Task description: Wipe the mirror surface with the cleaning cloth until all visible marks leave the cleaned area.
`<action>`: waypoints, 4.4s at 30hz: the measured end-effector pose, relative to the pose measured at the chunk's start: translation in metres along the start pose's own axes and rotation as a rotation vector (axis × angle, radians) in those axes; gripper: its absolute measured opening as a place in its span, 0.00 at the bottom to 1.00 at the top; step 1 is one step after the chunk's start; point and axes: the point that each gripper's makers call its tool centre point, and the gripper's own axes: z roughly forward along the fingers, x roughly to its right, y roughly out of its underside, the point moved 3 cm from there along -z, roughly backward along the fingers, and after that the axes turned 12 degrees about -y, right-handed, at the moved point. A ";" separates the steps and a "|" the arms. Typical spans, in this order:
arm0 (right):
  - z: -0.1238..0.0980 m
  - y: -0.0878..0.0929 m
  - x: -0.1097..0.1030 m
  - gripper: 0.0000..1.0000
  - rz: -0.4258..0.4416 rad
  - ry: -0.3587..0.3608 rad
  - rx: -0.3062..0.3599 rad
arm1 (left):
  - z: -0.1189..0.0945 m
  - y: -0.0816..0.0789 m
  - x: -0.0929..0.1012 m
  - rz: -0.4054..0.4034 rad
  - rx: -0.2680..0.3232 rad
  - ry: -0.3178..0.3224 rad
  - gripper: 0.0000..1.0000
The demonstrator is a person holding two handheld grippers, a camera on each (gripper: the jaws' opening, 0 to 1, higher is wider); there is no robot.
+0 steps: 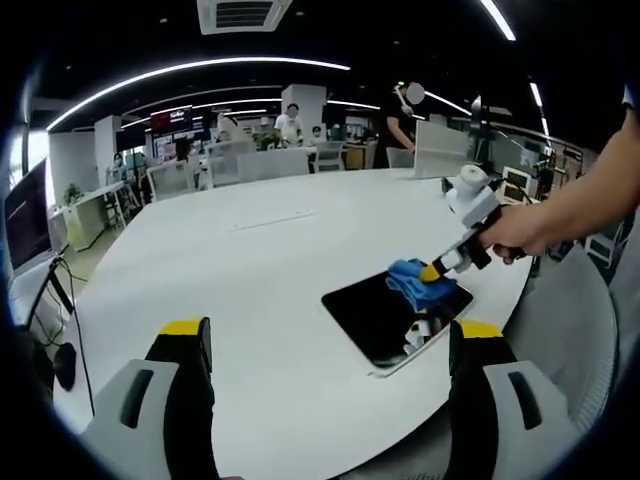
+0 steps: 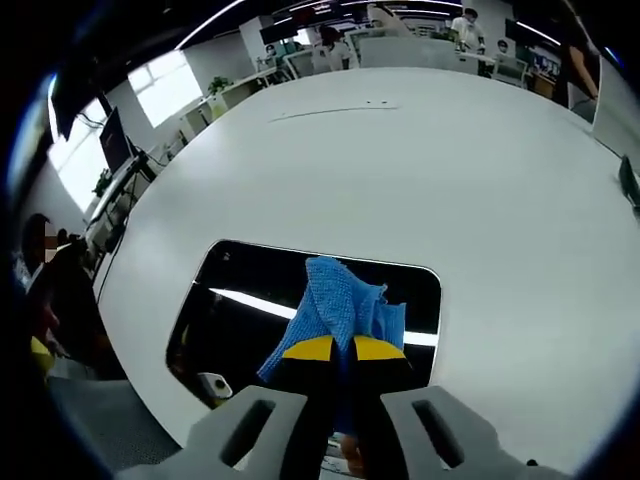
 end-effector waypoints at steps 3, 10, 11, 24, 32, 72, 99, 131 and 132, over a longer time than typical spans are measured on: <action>-0.003 0.006 -0.003 0.00 -0.004 0.001 0.002 | 0.000 -0.001 0.001 -0.002 0.003 0.003 0.98; -0.008 0.016 -0.008 0.00 -0.002 -0.003 0.007 | -0.001 -0.001 0.005 0.008 0.005 0.013 0.98; -0.009 0.018 -0.008 0.00 -0.001 -0.003 0.009 | -0.001 0.000 0.006 0.011 0.005 0.014 0.98; -0.015 0.029 -0.011 0.00 0.005 -0.008 0.026 | 0.002 -0.003 0.005 0.016 0.010 0.018 0.97; -0.018 0.035 -0.014 0.00 -0.013 -0.022 0.010 | 0.003 -0.002 0.007 0.007 0.011 0.016 0.97; -0.031 0.058 -0.023 0.00 0.066 -0.081 -0.037 | 0.010 -0.011 0.011 0.008 0.034 0.032 0.99; -0.049 0.061 0.007 0.00 0.072 -0.058 -0.033 | 0.008 -0.010 0.009 0.011 0.020 0.001 0.99; -0.035 0.033 0.023 0.00 0.056 -0.041 -0.023 | 0.019 0.001 0.021 -0.020 -0.011 -0.027 0.99; -0.034 0.031 0.024 0.00 0.061 -0.040 -0.021 | 0.019 0.002 0.022 -0.022 -0.012 -0.027 0.99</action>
